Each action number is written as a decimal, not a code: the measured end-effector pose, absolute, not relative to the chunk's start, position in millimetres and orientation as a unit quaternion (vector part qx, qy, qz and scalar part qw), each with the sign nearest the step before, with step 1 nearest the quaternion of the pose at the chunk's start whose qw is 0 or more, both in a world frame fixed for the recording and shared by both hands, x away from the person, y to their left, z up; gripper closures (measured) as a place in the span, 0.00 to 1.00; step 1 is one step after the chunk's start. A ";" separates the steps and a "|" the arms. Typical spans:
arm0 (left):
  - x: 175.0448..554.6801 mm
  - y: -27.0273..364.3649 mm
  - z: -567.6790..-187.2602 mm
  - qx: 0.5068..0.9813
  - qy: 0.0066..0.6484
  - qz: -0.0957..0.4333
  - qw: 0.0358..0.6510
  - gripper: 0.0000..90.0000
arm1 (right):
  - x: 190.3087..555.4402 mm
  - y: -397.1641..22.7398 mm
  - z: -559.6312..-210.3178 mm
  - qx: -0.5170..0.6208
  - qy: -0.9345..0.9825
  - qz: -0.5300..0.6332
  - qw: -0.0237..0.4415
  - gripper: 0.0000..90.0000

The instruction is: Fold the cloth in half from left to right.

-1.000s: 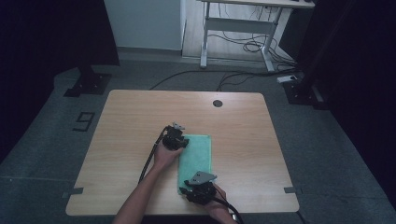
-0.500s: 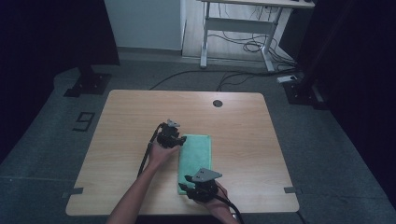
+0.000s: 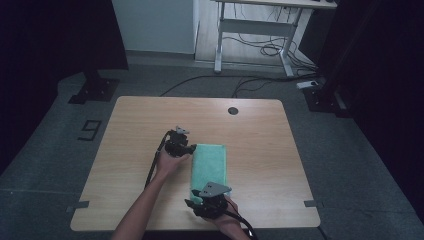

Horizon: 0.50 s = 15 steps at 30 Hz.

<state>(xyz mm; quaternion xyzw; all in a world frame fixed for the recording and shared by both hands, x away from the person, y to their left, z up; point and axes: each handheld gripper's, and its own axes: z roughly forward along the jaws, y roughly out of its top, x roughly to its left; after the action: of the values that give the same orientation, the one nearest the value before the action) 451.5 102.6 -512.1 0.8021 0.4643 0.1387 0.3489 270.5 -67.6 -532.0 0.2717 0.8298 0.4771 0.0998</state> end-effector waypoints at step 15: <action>457.9 99.1 -517.5 0.804 0.466 0.139 0.342 0.61 | 278.0 -77.8 -528.7 0.278 0.827 0.477 0.106 0.62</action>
<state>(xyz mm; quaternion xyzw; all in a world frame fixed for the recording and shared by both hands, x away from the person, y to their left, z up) 457.9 99.1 -517.5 0.8041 0.4659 0.1389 0.3420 278.0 -77.8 -528.7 0.2776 0.8271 0.4772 0.1055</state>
